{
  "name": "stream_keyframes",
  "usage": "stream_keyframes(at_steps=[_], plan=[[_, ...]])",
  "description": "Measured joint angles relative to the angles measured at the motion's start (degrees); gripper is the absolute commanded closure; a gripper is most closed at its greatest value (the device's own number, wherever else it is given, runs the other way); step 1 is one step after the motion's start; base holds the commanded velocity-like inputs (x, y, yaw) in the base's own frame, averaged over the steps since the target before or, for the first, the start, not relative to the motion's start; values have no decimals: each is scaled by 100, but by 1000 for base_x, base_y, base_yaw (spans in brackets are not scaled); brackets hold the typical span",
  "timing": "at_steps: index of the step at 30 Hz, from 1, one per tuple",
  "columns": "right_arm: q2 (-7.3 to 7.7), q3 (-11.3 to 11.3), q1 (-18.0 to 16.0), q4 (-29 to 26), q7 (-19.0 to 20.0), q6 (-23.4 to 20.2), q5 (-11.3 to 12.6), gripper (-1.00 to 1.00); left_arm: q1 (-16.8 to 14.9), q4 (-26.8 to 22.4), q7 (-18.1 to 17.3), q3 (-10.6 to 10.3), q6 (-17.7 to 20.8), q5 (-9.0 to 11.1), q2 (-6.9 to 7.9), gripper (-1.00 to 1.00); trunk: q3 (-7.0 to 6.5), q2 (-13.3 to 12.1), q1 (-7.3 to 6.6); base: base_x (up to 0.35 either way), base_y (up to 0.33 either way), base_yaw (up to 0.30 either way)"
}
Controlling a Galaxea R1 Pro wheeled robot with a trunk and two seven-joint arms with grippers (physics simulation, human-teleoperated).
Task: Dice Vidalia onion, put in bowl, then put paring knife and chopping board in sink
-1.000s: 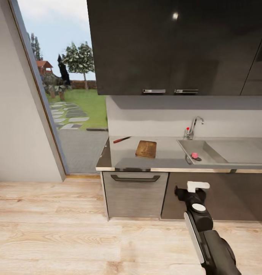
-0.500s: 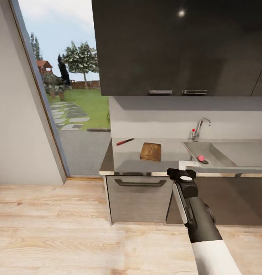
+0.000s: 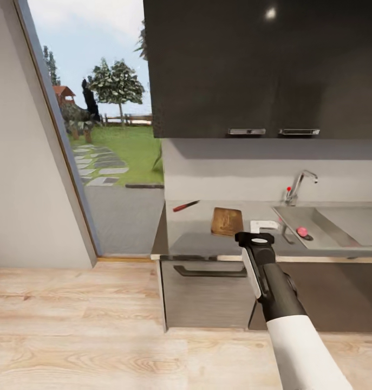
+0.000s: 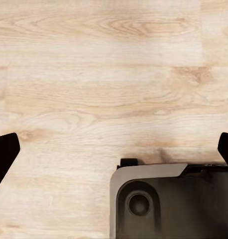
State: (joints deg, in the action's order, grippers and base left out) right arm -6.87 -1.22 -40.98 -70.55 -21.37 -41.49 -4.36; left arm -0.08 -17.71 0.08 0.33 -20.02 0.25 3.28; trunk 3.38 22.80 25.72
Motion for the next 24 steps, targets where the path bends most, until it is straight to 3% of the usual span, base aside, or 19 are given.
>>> stream_keyframes(at_steps=[5, 9, 14, 24], plan=[[14, 131, -1, 2, -8, 6, 22, -100, 0, 0, 0, 0, -1, 0, 3, -100, 0, 0, 0, 212, 229, 0], [-6, 660, -2, 3, -18, 3, 33, -100, 0, 0, 0, -4, -1, -5, 4, -100, 0, 0, 1, 167, 259, 0], [-11, 764, -1, 3, -19, 4, 44, -100, 0, 0, 0, -7, -1, -8, 1, -100, -4, 0, 1, 126, 276, -46], [-3, 794, 0, 10, -12, 4, 40, -100, 0, -1, 0, -8, 1, -8, 4, -100, -63, 0, 1, 104, 285, -187]])
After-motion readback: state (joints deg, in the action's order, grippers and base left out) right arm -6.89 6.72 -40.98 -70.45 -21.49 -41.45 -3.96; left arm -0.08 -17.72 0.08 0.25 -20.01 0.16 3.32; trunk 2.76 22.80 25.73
